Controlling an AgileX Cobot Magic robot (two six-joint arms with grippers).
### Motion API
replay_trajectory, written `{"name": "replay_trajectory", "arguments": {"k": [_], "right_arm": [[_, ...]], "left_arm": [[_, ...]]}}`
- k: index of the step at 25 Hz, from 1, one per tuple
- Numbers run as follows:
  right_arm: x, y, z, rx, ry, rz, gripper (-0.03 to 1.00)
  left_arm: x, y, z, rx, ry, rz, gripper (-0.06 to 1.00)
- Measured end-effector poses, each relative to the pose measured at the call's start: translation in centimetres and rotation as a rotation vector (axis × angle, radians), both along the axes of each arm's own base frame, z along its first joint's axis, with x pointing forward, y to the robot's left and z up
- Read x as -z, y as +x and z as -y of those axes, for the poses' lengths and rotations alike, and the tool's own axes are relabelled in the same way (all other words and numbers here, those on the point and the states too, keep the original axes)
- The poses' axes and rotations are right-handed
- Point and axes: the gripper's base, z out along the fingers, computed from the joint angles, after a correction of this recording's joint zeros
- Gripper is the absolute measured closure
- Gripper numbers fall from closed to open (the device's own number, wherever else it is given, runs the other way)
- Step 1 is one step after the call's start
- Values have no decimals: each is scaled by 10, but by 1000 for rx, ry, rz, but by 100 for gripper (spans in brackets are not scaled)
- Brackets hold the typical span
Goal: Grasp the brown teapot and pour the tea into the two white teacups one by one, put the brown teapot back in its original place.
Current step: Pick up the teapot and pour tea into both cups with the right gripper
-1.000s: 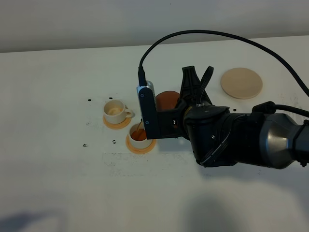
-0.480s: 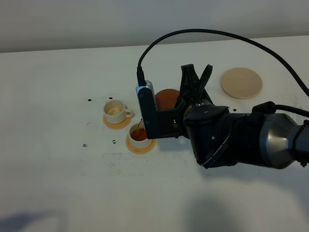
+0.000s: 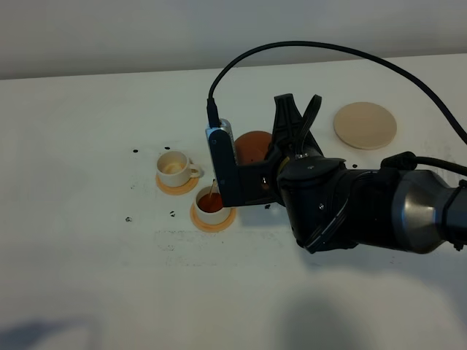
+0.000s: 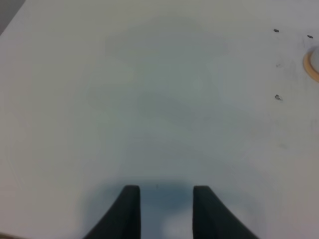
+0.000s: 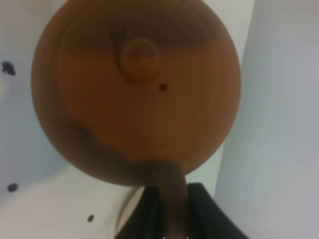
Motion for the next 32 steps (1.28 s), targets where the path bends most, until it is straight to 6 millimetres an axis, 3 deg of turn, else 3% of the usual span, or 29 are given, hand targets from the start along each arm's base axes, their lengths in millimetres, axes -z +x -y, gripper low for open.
{"name": "replay_trajectory", "arguments": {"k": [32], "right_arm": [[-2,2,1,-5,-27,27,87]], "left_arm": [[0,0,0,0,-1,0,69]]}}
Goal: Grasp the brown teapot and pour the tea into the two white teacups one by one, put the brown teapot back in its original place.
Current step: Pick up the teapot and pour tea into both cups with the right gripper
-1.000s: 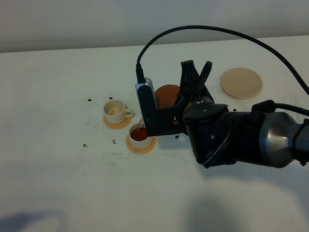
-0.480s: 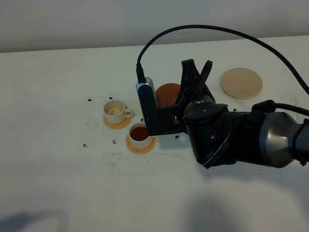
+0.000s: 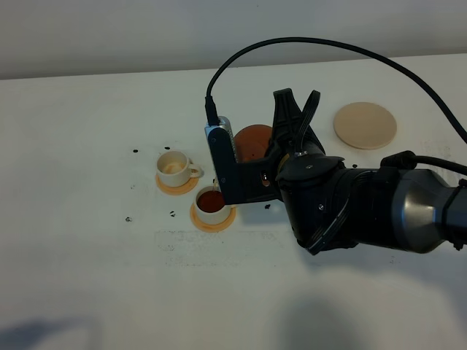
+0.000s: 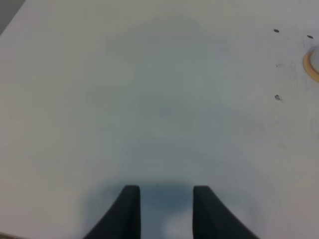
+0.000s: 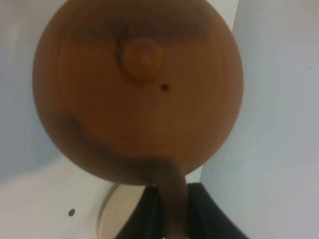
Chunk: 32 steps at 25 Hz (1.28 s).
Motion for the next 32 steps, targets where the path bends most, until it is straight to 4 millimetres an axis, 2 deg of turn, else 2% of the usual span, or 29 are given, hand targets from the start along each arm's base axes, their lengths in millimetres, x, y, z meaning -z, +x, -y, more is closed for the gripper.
{"name": "replay_trajectory", "arguments": {"k": [22,32], "right_arm": [[0,0,0,-26,-33,5,87],[3,-2,-2,108,177,-45,87]], "left_arm": [[0,0,0,1,1,0,69],[0,0,0,1,1,0,69]]}}
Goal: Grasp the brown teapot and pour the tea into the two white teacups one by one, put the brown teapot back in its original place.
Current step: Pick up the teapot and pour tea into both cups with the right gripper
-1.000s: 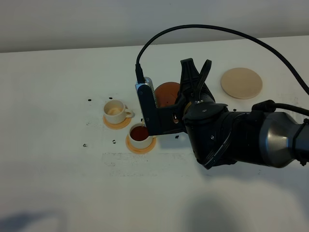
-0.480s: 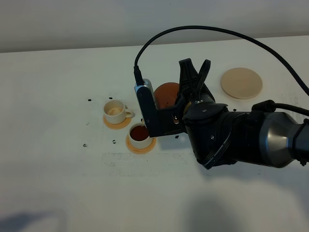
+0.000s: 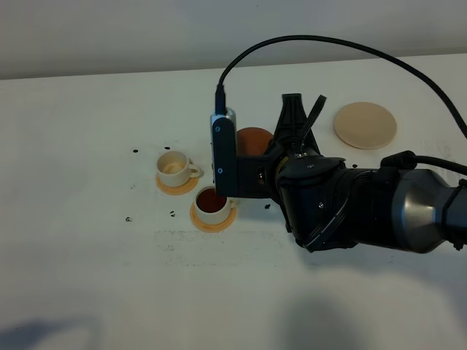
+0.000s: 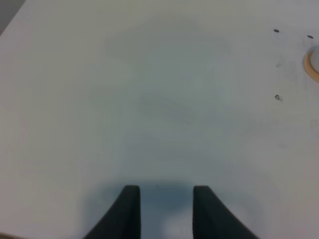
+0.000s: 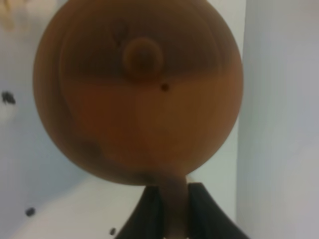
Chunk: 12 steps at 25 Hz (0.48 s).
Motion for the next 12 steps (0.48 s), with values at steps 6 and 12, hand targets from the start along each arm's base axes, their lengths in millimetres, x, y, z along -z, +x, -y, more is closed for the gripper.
{"name": "replay_trajectory", "arguments": {"k": [6,12], "right_arm": [[1,-1,0,77,90,-27,87],[-22,-8,4,215,301,-70,87]], "left_arm": [[0,0,0,0,0,0,69],[0,0,0,0,0,0,69]]}}
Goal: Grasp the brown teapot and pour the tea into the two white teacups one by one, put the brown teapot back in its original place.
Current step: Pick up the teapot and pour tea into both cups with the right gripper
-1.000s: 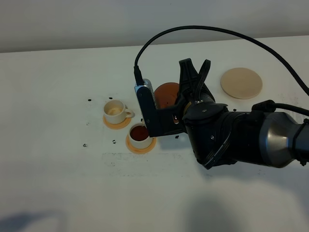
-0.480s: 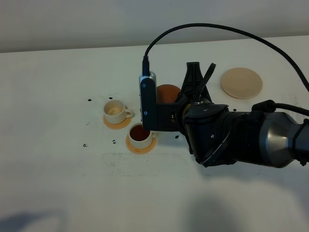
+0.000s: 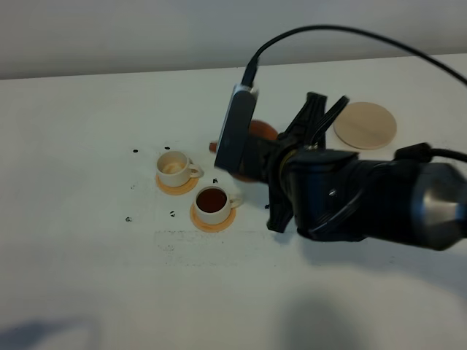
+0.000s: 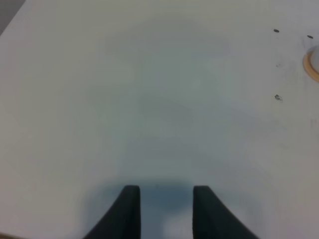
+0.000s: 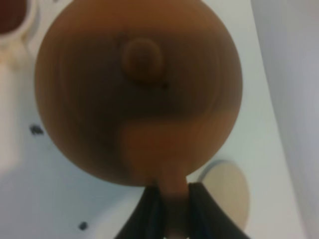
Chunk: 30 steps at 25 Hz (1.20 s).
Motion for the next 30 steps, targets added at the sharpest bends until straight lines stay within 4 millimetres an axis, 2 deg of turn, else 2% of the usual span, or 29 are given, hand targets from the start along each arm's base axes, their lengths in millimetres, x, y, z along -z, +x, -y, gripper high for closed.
{"name": "replay_trajectory", "arguments": {"k": [4,9,14,20,30], "right_arm": [[-16,-6,8,108,163,-67,87],[-10,-6,19,302,333,-256,87],[-3,-3,26,364,420,-384,87],[17,-4,26,361,457,-478,87],[59,15,32,435,417,-536,87]], "left_arm": [[0,0,0,0,0,0,69],[0,0,0,0,0,0,69],[0,0,0,-1,-1,0,69],[0,0,0,-1,-1,0,69],[0,0,0,0,0,0,69]]}}
